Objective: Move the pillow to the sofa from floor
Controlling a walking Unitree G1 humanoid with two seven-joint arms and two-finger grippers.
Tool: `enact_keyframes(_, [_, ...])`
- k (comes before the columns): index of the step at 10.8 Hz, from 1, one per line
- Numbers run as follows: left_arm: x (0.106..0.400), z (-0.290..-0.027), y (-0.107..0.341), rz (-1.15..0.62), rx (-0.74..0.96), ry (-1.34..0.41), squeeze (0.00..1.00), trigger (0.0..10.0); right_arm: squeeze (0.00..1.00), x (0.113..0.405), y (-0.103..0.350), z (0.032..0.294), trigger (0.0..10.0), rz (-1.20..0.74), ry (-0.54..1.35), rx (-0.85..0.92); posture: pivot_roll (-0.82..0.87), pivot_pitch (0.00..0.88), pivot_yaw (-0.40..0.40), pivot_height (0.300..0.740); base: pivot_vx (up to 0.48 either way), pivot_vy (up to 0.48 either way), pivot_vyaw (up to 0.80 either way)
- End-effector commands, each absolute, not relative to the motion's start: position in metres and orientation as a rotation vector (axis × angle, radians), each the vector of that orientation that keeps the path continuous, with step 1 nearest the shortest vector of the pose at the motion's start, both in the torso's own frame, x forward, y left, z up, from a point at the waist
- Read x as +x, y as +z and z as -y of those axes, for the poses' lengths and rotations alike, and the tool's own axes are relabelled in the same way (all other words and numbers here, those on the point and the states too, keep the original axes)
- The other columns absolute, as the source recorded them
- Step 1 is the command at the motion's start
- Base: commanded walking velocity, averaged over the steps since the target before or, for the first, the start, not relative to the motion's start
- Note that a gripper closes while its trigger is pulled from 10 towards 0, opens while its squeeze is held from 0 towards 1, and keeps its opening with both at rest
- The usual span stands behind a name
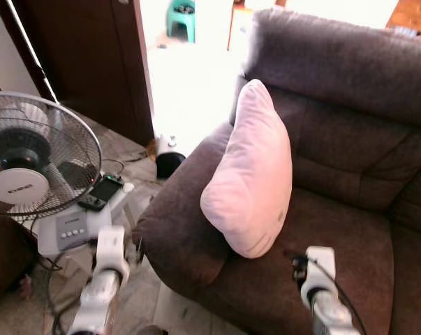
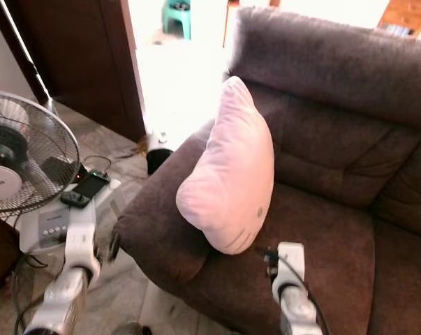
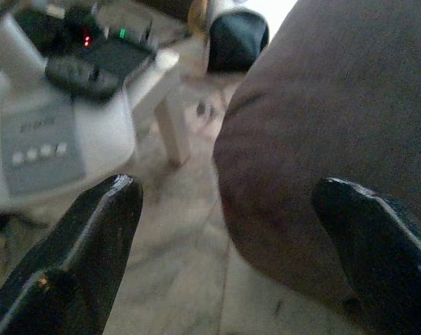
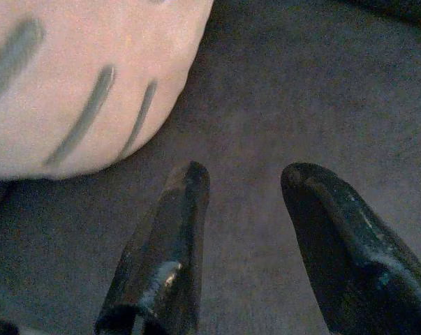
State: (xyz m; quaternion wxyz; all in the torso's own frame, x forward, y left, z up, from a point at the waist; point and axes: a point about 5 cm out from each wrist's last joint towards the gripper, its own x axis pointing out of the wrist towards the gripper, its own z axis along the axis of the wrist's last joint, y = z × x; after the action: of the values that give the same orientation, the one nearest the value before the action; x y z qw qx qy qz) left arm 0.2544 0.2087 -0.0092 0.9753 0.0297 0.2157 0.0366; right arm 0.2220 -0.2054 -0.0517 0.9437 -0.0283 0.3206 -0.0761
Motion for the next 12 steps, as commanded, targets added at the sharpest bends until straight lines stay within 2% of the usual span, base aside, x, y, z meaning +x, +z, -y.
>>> enact_keyframes(1, [0.25,-0.208,-0.016,-0.472,0.078,0.047,0.0,10.0,0.0,0.211,-0.06,0.206,10.0,-0.714,-0.154,-0.049,0.11,0.0,-0.053,0.719,0.0,0.0,0.0])
enact_keyframes(3, [0.235,-0.206,-0.038,-0.601,0.132,-0.01,0.0,10.0,0.0,0.19,-0.075,0.202,10.0,-0.832,-0.124,-0.075,0.11,0.012,-0.054,0.719,0.0,0.0,0.0])
enact_keyframes(5, [0.219,-0.211,-0.053,-0.71,0.125,0.03,0.0,10.0,0.0,0.18,-0.082,0.199,10.0,-0.884,-0.12,-0.076,0.11,0.034,-0.055,0.719,0.0,0.0,0.0])
enact_keyframes(12, [0.217,-0.197,-0.06,-0.737,0.089,0.035,0.0,10.0,0.0,0.184,-0.082,0.185,10.0,-0.89,-0.077,-0.054,0.1,0.068,-0.056,0.719,0.0,0.0,0.0])
